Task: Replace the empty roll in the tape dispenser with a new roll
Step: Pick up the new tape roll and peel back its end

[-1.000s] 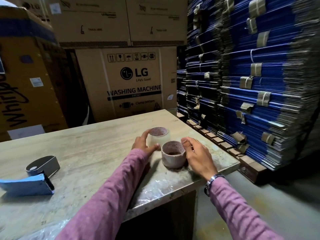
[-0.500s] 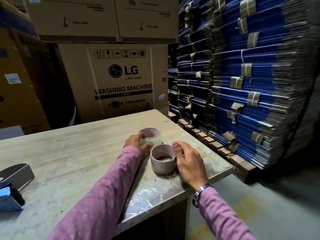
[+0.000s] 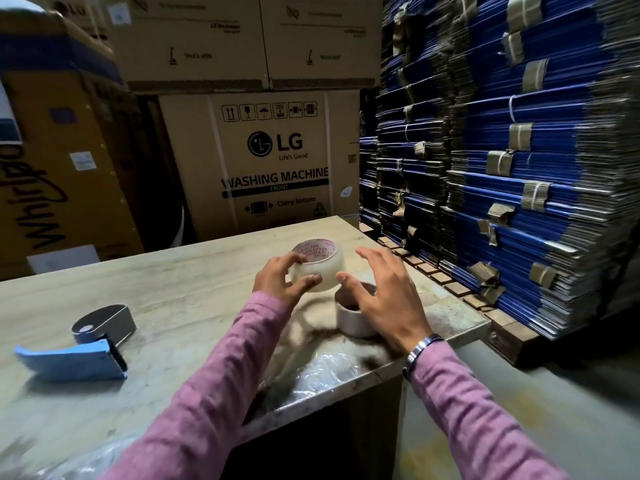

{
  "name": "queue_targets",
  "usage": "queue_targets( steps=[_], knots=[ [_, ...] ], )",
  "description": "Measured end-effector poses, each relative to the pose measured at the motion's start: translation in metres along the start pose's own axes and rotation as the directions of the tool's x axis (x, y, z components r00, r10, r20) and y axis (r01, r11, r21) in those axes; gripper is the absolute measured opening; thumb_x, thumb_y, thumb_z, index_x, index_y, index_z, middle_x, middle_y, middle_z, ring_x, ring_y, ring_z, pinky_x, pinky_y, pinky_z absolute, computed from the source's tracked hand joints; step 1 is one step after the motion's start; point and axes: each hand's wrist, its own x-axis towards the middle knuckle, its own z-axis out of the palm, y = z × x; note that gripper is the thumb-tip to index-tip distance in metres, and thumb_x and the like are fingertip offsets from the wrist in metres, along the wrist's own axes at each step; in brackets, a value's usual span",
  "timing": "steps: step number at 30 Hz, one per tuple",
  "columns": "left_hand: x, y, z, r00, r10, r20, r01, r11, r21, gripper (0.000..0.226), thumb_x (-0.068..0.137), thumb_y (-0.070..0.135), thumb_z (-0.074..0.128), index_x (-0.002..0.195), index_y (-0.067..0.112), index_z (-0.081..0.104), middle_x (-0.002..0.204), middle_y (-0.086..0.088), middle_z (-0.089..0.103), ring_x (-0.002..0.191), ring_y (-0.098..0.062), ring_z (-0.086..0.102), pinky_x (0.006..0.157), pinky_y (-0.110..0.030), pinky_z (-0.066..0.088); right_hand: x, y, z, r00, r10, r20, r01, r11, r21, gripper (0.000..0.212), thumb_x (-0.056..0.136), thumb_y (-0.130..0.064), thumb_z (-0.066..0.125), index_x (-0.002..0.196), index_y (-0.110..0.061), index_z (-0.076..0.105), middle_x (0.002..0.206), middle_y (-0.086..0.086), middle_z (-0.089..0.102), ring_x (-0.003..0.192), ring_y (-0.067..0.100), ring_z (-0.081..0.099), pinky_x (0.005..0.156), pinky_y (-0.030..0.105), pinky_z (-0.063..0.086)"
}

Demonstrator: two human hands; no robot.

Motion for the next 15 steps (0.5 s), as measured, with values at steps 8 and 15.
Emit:
queue_targets(
  steps=[8, 15],
  knots=[
    [-0.042, -0.006, -0.063, 0.996, 0.085, -0.017, -0.087, 0.976, -0.201, 0.026, 0.074, 0.018, 0.076, 0.093, 0.029, 0.061, 0.112, -0.01, 0.06, 0.106, -0.022, 0.056, 0.075, -0.015, 0.051, -0.005, -0.055, 0.023, 0.967, -0.054, 0.247, -0.046, 0.924, 0.379, 0.098, 0.08, -0.053, 0.074, 0.156, -0.017, 0.024, 0.157, -0.001, 0.035, 0.141, 0.011, 0.037, 0.117, 0.037, 0.037],
    [-0.09, -0.032, -0.126, 0.989, 0.13, 0.073, -0.101, 0.946, -0.309, 0.035, 0.072, 0.026, 0.073, 0.105, 0.033, 0.063, 0.117, -0.003, 0.06, 0.113, -0.009, 0.057, 0.092, -0.027, 0.052, -0.023, -0.097, 0.055, 0.921, -0.139, 0.363, -0.111, 0.8, 0.59, 0.102, 0.074, -0.045, 0.084, 0.155, -0.025, 0.025, 0.153, -0.01, 0.043, 0.137, 0.002, 0.043, 0.11, 0.017, 0.04]
  ],
)
